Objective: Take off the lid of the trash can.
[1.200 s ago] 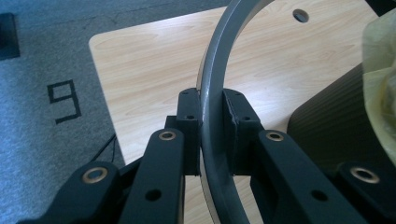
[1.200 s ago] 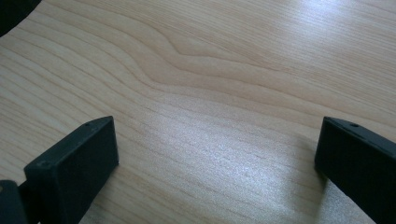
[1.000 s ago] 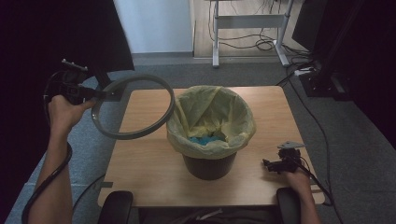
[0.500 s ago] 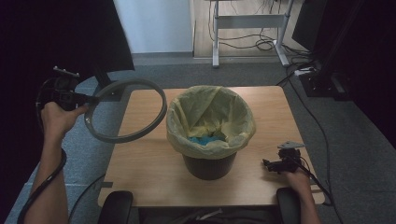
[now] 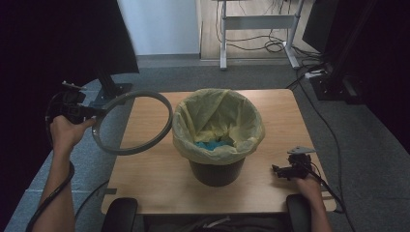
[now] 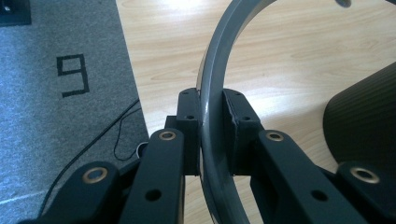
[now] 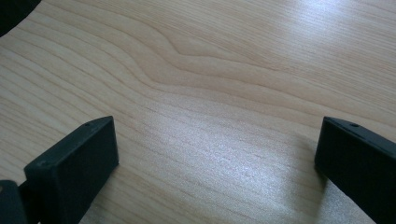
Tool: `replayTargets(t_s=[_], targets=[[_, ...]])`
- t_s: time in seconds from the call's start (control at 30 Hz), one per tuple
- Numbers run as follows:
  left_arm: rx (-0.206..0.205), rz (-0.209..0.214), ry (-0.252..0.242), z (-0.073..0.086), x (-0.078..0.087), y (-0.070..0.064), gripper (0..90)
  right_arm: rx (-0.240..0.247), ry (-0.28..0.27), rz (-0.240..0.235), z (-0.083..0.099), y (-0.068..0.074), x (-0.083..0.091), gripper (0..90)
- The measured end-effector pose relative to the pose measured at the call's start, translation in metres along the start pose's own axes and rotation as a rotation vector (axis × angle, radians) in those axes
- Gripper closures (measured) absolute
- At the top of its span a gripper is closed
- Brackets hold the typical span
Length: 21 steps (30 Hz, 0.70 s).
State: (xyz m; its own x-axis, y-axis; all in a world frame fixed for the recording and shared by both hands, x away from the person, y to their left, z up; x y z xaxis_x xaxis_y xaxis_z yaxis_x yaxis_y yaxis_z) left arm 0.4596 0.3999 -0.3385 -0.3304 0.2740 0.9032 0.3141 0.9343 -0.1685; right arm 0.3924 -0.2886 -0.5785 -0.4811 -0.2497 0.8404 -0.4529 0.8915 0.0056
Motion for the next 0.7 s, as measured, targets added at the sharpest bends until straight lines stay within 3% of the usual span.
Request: replayTargets(t_s=[0.7], targets=[[-0.009, 0.023, 0.008, 0.016, -0.059, 0.0, 78.1, 0.0, 0.0, 0.0, 0.0, 0.0, 0.0, 0.0]])
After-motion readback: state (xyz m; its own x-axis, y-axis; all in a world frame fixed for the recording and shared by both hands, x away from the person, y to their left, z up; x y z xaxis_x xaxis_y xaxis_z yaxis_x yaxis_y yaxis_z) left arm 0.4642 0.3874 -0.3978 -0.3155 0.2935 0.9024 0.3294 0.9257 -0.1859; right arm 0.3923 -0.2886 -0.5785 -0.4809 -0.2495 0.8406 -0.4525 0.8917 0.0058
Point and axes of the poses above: each handheld gripper's, and its own axes: x roughly backward along the jaws, z roughly out of its underside, y roughly to its left, the point moved 3 cm from there along -x, roughly forward along the jaws, and after that the axes turned 13 degrees about y, right-handed, at the moved point
